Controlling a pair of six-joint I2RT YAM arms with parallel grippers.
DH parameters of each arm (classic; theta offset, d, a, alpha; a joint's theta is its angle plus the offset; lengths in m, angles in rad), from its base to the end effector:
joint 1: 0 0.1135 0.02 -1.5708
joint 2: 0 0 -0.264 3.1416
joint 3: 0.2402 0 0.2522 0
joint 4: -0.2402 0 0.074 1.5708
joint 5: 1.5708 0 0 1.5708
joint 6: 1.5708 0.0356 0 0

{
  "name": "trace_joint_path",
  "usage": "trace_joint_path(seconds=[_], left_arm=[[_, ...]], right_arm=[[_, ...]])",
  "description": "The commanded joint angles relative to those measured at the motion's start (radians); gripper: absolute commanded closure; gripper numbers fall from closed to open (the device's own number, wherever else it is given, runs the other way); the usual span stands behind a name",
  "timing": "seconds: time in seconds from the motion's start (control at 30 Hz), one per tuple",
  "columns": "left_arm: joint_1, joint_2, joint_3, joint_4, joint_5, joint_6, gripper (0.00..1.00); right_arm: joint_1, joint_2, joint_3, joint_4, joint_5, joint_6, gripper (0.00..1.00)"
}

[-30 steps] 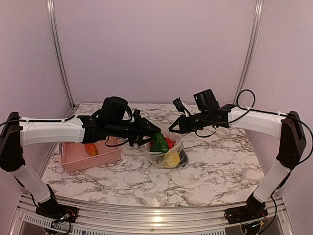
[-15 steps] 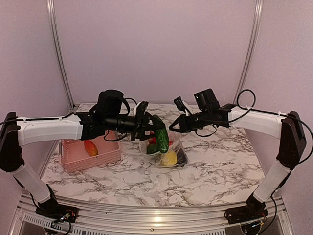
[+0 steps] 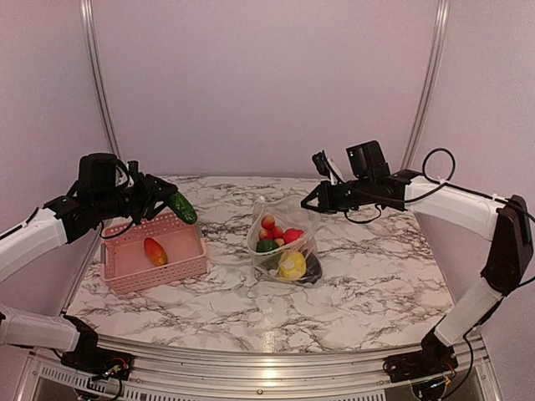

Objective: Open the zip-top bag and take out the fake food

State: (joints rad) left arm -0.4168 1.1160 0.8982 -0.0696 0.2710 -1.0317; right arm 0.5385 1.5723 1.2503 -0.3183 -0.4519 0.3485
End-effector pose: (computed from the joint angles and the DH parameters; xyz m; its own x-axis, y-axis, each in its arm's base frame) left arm 0.2339 -0.1140 0.3256 -0.6692 -0.6080 -0.4272 0.0983 0.4974 -0.8619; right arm 0.2983 0.1963 0.2935 -0.7423 -0.0856 -0.6646 -0.5410 0.6617 0.5190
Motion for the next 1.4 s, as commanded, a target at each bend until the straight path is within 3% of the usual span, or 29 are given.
trace_joint_path(seconds=[0.0, 0.37, 0.87, 1.03, 1.2, 1.37], left_arm=[[0.091, 0.019, -0.069, -0.141, -0.013, 0.055, 0.83], [0.163, 0.238, -0.02, -0.181, 0.07, 0.162, 0.82], [0.167, 0.497, 0.15, -0.274, 0.022, 0.226, 0.78], [0.172, 0.53, 0.169, -0.312, 0.019, 0.232, 0.7], [0.177, 0.502, 0.162, -0.361, 0.008, 0.246, 0.4], [0.181, 0.433, 0.168, -0.365, 0.025, 0.265, 0.24]], right_arm=[[-0.011, -0.041, 0.069, -0.052, 0.055, 0.017, 1.0], [-0.042, -0.088, 0.122, -0.103, 0.154, 0.065, 1.0], [-0.046, -0.12, 0.143, -0.153, 0.323, 0.066, 1.0], [-0.046, -0.074, 0.11, -0.096, 0.249, 0.081, 1.0], [-0.041, -0.002, 0.145, -0.048, 0.167, 0.095, 1.0], [-0.024, 0.109, 0.243, -0.039, 0.1, 0.082, 1.0]])
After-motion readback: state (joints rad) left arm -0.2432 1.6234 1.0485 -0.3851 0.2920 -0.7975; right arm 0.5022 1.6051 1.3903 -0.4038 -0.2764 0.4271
